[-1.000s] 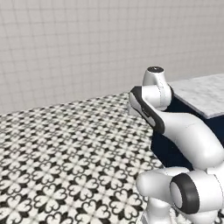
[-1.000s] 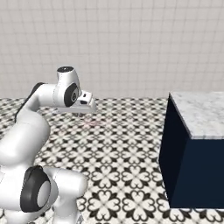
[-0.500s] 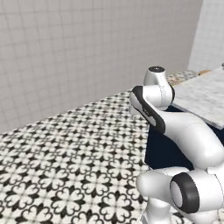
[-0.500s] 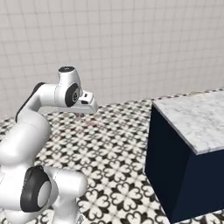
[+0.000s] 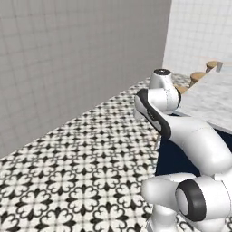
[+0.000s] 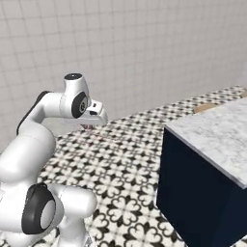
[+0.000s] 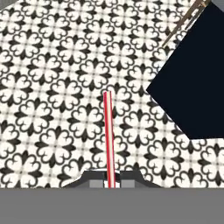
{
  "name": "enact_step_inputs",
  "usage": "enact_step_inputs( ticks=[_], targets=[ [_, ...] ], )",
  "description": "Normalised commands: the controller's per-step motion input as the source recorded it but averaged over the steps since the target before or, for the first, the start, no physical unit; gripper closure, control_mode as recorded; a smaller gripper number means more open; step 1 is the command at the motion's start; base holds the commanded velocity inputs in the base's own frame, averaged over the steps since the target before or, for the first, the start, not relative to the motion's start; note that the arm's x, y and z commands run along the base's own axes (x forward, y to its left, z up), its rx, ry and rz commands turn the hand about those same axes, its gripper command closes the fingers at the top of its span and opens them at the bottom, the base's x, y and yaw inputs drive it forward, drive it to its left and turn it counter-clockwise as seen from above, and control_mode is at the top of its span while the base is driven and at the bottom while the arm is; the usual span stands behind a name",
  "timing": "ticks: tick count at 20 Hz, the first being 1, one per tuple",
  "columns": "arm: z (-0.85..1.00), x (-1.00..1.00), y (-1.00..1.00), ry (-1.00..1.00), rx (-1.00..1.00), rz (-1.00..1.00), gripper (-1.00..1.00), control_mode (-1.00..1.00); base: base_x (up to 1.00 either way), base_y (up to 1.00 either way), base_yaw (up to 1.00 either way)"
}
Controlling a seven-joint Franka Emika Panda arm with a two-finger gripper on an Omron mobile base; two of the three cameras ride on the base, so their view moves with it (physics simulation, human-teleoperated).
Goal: Take a straw from the drawer in front and place it inside the glass cup on the dining counter.
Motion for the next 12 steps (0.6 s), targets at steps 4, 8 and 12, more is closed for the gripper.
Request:
enact_step_inputs(
  ticks=[4,8,12],
  targets=[
    [0.0,0.0,0.0,0.0,0.0,0.0,1.0,1.0,0.97,0.75,-0.47],
    [0.0,0.0,0.0,0.0,0.0,0.0,1.0,1.0,0.91,0.79,-0.48],
    [0.0,0.0,0.0,0.0,0.0,0.0,1.0,1.0,0.82,0.78,-0.49]
  ],
)
